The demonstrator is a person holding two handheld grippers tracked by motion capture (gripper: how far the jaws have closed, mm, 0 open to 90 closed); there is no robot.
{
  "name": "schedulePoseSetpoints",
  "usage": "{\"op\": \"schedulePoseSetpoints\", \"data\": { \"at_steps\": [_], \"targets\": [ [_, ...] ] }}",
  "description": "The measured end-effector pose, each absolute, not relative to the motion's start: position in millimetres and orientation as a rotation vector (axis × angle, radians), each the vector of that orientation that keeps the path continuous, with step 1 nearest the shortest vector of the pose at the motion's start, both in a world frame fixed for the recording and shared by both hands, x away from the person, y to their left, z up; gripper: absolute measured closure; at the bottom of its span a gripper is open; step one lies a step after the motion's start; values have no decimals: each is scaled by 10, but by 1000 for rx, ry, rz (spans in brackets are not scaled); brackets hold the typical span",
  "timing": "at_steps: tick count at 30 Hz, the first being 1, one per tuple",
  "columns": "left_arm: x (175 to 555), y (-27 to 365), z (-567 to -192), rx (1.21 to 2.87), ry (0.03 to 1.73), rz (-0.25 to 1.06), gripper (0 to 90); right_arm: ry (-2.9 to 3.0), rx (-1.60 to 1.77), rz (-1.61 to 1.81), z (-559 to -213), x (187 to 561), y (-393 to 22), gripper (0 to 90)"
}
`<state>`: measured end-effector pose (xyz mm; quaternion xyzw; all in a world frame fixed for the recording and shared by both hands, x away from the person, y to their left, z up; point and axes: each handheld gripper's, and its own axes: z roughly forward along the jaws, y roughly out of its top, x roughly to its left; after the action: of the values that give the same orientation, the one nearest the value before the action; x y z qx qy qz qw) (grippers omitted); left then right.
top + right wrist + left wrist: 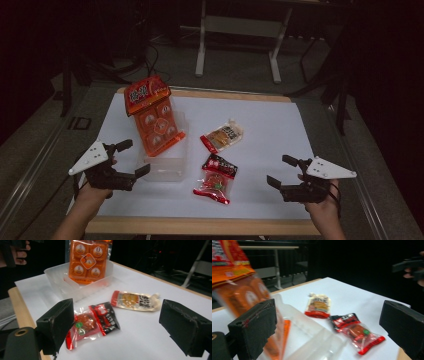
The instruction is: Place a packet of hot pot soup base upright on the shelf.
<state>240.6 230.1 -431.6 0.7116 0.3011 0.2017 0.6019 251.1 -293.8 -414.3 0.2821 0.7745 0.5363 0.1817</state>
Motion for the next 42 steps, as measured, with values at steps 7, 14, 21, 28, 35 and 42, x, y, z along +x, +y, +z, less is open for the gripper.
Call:
{"op": "schedulePoseSetpoints", "data": {
  "at_steps": [7,14,21,28,35,42],
  "targets": [
    [2247,2132,-4378,1689,627,433,18,2207,762,1515,-4171,2583,-2811,111],
    [2142,1969,-4441,1703,563,389,18,2249,733,1534,-4266,2688,-2635,115],
    [2045,1813,-4547,1739,521,359,18,2292,707,1531,-4361,2825,-2472,138],
    [2004,1728,-4639,1747,520,329,18,2365,689,1503,-4480,2987,-2290,141],
    [1964,1705,-4695,1760,510,335,18,2436,665,1472,-4607,3136,-2176,146],
    [1934,1701,-4738,1776,511,347,18,2495,665,1442,-4767,3265,-2095,154]
  ]
}}
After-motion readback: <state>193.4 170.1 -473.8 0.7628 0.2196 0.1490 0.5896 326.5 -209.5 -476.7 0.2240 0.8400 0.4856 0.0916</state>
